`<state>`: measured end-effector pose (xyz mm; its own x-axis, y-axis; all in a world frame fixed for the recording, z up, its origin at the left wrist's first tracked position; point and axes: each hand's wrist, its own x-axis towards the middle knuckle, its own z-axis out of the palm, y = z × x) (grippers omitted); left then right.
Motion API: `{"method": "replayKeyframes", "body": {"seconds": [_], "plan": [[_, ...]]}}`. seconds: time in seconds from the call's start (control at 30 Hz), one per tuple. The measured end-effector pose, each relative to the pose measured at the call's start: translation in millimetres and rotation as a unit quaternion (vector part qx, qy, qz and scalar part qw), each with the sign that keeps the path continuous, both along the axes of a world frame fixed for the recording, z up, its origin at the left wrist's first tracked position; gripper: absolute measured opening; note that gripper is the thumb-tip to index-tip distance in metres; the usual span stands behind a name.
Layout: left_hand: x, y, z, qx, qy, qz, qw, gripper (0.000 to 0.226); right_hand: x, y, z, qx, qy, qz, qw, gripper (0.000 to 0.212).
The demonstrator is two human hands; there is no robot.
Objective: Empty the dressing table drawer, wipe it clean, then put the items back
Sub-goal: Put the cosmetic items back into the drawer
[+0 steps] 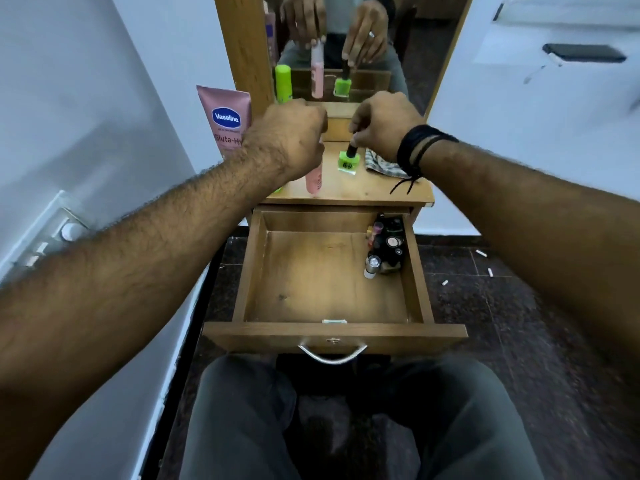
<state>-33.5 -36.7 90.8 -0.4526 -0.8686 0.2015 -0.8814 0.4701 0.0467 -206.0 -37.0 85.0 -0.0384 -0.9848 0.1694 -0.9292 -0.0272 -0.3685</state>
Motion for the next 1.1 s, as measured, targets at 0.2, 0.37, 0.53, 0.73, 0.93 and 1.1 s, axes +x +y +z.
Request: {"method": "replayKeyframes", "body": {"seconds": [0.2,0.37,0.53,0.73,0.93,1.1], "plan": [[-23,55,-11,0.043,-0.011,-0.063,0.997,0.035,-17,80,0,0.109,0.037,0.029,0.993,0.01],[-35,95,-44,0.112,-0.01,-0.075,0.991,0.032,-26,120,-35,0.147,0.088,0.03,0.985,0.014],[-40,113,-62,0.153,-0.019,-0.077,0.985,0.029,-29,135,-81,0.16,0.11,0.002,0.981,0.018],[-34,121,-67,0.168,-0.021,-0.068,0.983,0.029,-25,142,-114,0.162,0.122,-0.022,0.979,0.02],[-23,122,-80,0.169,-0.033,-0.046,0.984,0.032,-17,145,-126,0.147,0.133,-0.029,0.98,0.023],[-16,124,-96,0.182,-0.015,-0.042,0.982,0.032,-16,148,-130,0.132,0.14,-0.031,0.981,0.025]]}}
